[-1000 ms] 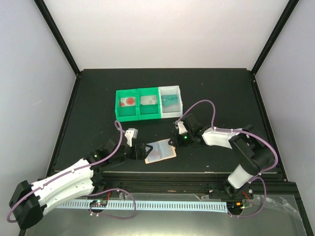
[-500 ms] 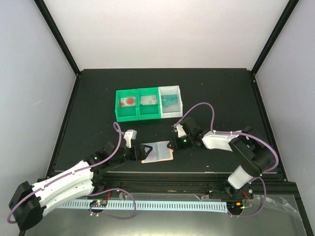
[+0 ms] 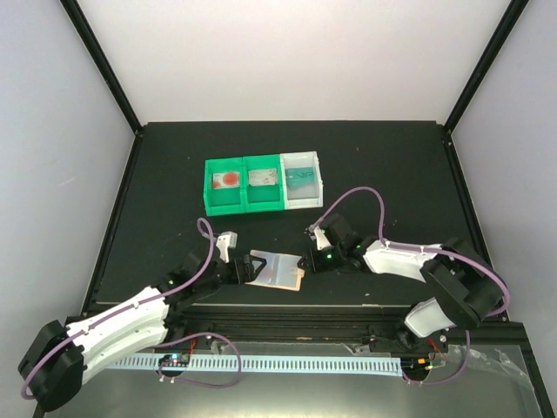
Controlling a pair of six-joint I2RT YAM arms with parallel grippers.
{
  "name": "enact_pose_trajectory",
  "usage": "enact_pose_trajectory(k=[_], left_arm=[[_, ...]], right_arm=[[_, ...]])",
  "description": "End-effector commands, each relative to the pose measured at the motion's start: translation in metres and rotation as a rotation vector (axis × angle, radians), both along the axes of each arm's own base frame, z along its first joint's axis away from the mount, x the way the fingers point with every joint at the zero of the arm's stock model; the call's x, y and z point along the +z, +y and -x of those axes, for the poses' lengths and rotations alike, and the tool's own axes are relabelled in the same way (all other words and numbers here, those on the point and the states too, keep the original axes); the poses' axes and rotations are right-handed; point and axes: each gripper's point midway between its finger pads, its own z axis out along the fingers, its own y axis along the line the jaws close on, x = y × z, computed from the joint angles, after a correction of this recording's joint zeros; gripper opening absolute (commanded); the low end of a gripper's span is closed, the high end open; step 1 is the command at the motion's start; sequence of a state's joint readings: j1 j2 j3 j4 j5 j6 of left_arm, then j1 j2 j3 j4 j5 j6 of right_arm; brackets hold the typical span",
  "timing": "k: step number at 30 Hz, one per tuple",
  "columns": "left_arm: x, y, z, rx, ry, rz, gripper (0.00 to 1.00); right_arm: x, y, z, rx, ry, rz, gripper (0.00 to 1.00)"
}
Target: Take the credit cards out of the card holder
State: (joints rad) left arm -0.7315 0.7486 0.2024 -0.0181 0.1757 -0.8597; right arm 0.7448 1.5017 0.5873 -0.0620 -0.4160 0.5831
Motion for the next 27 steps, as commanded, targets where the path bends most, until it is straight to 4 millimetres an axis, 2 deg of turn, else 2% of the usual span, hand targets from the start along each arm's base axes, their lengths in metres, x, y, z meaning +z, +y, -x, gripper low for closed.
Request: enact_pose_trajectory(k=[1,5,10,14,20,27], left_arm=[[-0.003,0.001,-0.005,0.005,0.001,0.018,0.98],[-0.012,0.004,-0.007,0.006,0.007,-0.015,0.98],[-0.014,-0.009,-0.003,-0.067,0.020,0.020,0.93],[-0.024,-0.011,-0.002,-0.076,0.058,0.001,0.92],[-0.033,-0.019,0.004,-0.105,0.118,0.050,0.89],[-0.024,-0.031,0.014,-0.133,0.166,0.157,0.87]], right_arm=[[0.018,-0.001,-0.006,-0.058,-0.035,-0.008,0.27],[0.034,0.003,-0.007,-0.074,-0.060,-0.042,0.29],[0.051,0.011,-0.005,-0.077,-0.077,-0.100,0.30],[0.058,0.013,-0.004,-0.080,-0.087,-0.124,0.30],[0.060,0.016,-0.001,-0.070,-0.086,-0.139,0.30],[0.058,0.027,0.008,-0.040,-0.068,-0.159,0.29]])
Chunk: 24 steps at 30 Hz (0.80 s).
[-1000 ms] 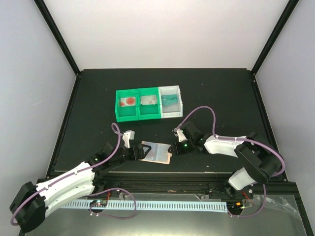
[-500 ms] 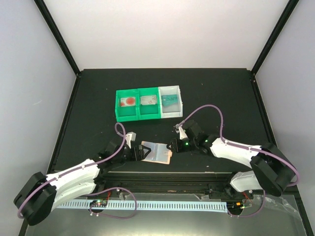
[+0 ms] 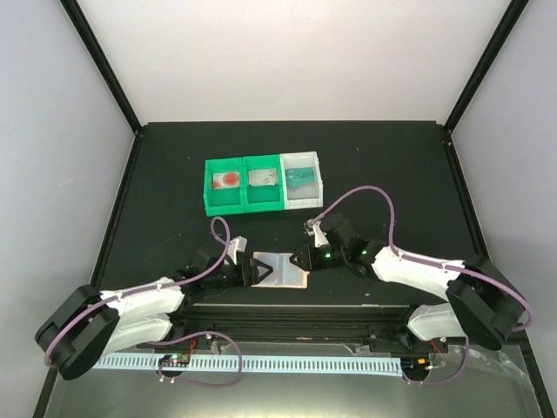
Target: Take the credit cards out of the card holder
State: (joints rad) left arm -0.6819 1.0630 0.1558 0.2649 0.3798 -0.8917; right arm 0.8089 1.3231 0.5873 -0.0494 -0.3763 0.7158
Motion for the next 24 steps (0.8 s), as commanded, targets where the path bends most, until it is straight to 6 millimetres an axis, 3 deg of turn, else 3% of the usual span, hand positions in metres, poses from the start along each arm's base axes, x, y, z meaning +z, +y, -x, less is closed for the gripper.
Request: enact_pose_trajectory(k=[1,7,14,24], left_arm=[[0.017,-0.011,0.006,-0.022,0.010,0.120,0.86],[0.032,-0.013,0.009,-0.015,-0.006,0.194,0.87],[0.031,-0.002,0.004,0.040,-0.032,0.151,0.87],[0.032,0.004,0.004,0.053,-0.048,0.130,0.87]], right_arm=[[0.001,0.012,0.005,0.021,0.000,-0.029,0.29],[-0.008,0.033,0.016,0.051,0.020,-0.010,0.28],[-0.018,0.050,0.020,0.052,0.040,0.004,0.27],[-0.039,0.056,0.017,0.050,0.069,0.052,0.22]])
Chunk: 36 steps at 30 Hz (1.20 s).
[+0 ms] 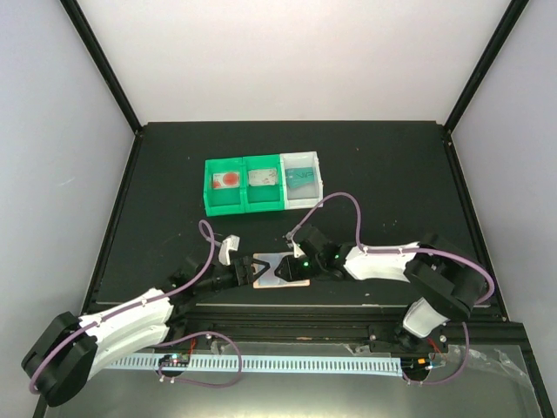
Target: Take the credit cards out of the card holder
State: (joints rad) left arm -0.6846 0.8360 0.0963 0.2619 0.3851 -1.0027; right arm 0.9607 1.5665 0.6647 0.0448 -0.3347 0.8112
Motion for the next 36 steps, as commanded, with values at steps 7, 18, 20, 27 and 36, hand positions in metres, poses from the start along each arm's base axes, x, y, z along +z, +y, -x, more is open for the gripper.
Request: enact_pose_trajectory(k=[7,18,20,27,36], left_arm=[[-0.005,-0.001,-0.001,-0.009,0.001,-0.022,0.84],[-0.004,-0.008,-0.008,-0.018,-0.003,-0.015,0.84],[-0.004,-0.011,-0.010,-0.022,-0.002,-0.019,0.85],[-0.010,-0.016,-0.011,-0.038,0.022,-0.024,0.85],[-0.004,-0.019,-0.011,-0.047,0.019,0.004,0.84]], right_arm=[[-0.022,0.001,-0.008,-0.025,-0.009,0.066,0.18],[-0.045,-0.012,0.000,-0.033,0.021,0.116,0.04],[-0.046,-0.011,0.001,-0.031,0.025,0.110,0.04],[-0.043,-0.011,0.001,-0.030,0.019,0.099,0.04],[-0.044,-0.010,0.002,-0.026,0.021,0.092,0.04]])
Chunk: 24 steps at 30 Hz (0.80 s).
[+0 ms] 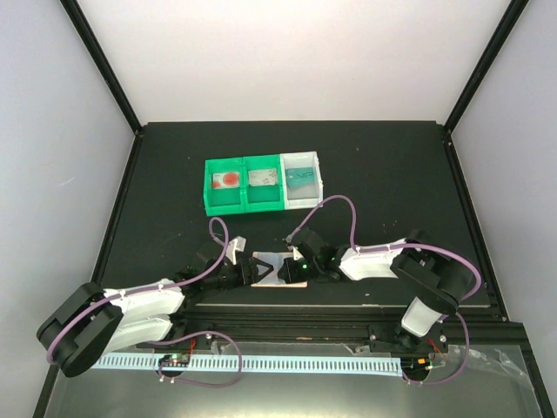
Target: Take the credit cards out of the card holder
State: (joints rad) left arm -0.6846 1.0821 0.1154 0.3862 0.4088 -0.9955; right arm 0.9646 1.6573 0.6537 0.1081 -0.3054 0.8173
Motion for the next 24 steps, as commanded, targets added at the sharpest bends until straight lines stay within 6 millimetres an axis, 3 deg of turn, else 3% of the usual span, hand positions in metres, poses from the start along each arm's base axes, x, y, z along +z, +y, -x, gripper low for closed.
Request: enact_pose_trajectory(k=[1,9,20,22,24], left_arm=[[0.027,-0.013,-0.008,-0.027,-0.063,0.071,0.84],[0.034,-0.016,-0.005,-0.043,-0.072,0.101,0.66],[0.031,-0.015,-0.003,-0.054,-0.071,0.088,0.29],[0.032,-0.016,-0.003,-0.064,-0.076,0.080,0.29],[0.033,-0.017,-0.002,-0.074,-0.079,0.076,0.37]], right_arm=[[-0.016,-0.009,0.005,-0.006,0.015,0.046,0.04],[-0.013,-0.006,0.005,-0.006,0.012,0.027,0.04],[-0.006,-0.003,0.005,-0.003,0.000,-0.012,0.05],[-0.003,-0.002,0.004,-0.004,-0.010,-0.024,0.07],[-0.001,-0.003,0.003,-0.005,-0.018,-0.027,0.07]])
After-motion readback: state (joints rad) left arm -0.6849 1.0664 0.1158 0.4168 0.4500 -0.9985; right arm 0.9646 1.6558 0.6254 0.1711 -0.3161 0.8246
